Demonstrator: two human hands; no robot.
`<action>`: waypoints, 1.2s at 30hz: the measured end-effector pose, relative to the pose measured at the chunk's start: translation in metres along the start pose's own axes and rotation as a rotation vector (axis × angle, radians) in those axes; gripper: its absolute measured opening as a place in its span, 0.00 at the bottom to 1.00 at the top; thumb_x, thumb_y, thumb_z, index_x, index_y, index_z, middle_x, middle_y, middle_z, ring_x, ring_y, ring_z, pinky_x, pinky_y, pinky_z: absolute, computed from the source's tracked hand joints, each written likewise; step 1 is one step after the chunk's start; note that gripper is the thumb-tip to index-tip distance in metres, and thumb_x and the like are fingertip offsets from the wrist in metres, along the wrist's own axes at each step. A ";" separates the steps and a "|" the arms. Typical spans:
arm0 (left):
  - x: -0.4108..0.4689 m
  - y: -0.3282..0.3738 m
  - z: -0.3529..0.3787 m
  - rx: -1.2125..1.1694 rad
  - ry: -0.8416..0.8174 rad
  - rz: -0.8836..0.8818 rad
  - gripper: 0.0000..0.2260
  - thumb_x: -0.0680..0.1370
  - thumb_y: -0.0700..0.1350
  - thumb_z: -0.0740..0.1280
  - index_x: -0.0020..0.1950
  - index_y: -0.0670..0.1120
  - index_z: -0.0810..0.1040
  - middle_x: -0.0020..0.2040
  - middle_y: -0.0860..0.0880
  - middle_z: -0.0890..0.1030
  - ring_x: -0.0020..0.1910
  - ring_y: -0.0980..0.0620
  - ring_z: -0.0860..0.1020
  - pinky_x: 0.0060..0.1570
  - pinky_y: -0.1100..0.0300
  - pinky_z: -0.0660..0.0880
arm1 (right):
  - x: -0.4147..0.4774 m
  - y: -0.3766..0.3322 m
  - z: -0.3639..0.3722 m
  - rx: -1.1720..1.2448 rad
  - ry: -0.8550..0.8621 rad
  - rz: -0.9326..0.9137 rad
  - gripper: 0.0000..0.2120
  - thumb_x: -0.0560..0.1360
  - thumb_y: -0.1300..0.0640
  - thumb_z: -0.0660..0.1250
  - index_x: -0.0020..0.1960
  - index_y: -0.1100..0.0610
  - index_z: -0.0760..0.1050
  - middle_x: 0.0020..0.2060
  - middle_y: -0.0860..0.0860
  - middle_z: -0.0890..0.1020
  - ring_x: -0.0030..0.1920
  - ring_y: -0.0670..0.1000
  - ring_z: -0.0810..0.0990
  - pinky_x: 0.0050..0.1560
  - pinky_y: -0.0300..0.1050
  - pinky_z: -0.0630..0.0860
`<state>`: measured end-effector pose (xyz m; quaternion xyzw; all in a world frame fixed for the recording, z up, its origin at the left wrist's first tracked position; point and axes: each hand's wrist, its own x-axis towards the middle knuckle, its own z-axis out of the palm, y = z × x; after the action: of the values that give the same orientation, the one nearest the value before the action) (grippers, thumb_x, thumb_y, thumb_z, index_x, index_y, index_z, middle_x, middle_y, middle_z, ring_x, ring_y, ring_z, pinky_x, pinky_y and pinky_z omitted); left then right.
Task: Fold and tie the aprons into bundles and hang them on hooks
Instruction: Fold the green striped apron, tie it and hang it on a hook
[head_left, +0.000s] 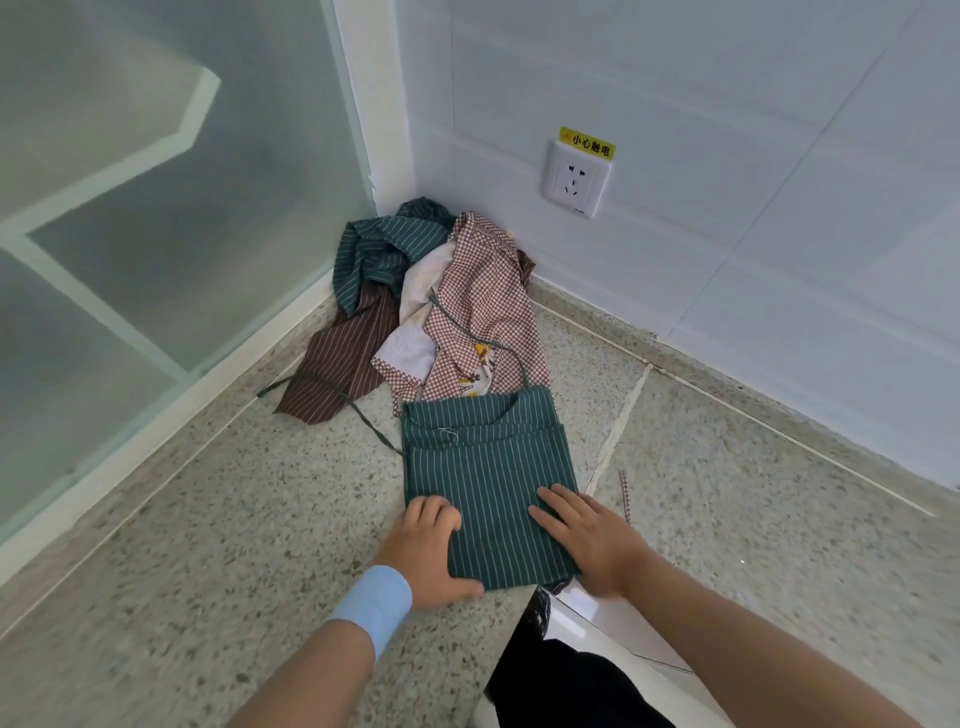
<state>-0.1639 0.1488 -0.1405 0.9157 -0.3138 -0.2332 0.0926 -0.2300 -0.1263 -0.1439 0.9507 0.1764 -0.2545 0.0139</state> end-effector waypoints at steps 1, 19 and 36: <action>-0.002 -0.001 -0.002 -0.006 -0.063 -0.021 0.38 0.60 0.74 0.65 0.63 0.54 0.64 0.62 0.56 0.61 0.64 0.54 0.58 0.68 0.56 0.62 | 0.000 0.000 -0.004 0.052 0.000 0.021 0.38 0.78 0.48 0.63 0.81 0.52 0.48 0.81 0.52 0.48 0.80 0.54 0.47 0.79 0.54 0.53; 0.065 -0.023 -0.111 -0.743 0.072 -0.450 0.08 0.77 0.50 0.70 0.55 0.51 0.77 0.52 0.57 0.78 0.50 0.56 0.77 0.47 0.62 0.74 | 0.050 0.051 -0.103 0.853 0.317 0.607 0.10 0.77 0.49 0.68 0.42 0.55 0.78 0.36 0.50 0.82 0.37 0.48 0.80 0.36 0.45 0.78; 0.133 0.038 -0.018 0.224 0.020 -0.082 0.25 0.84 0.56 0.47 0.80 0.56 0.44 0.80 0.50 0.38 0.78 0.45 0.34 0.72 0.32 0.37 | 0.101 0.041 -0.057 0.182 0.515 0.514 0.31 0.74 0.62 0.58 0.77 0.58 0.58 0.77 0.61 0.59 0.76 0.64 0.58 0.75 0.61 0.58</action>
<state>-0.0828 0.0373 -0.1625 0.9347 -0.2992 -0.1909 -0.0168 -0.1072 -0.1251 -0.1467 0.9942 -0.0934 -0.0097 -0.0519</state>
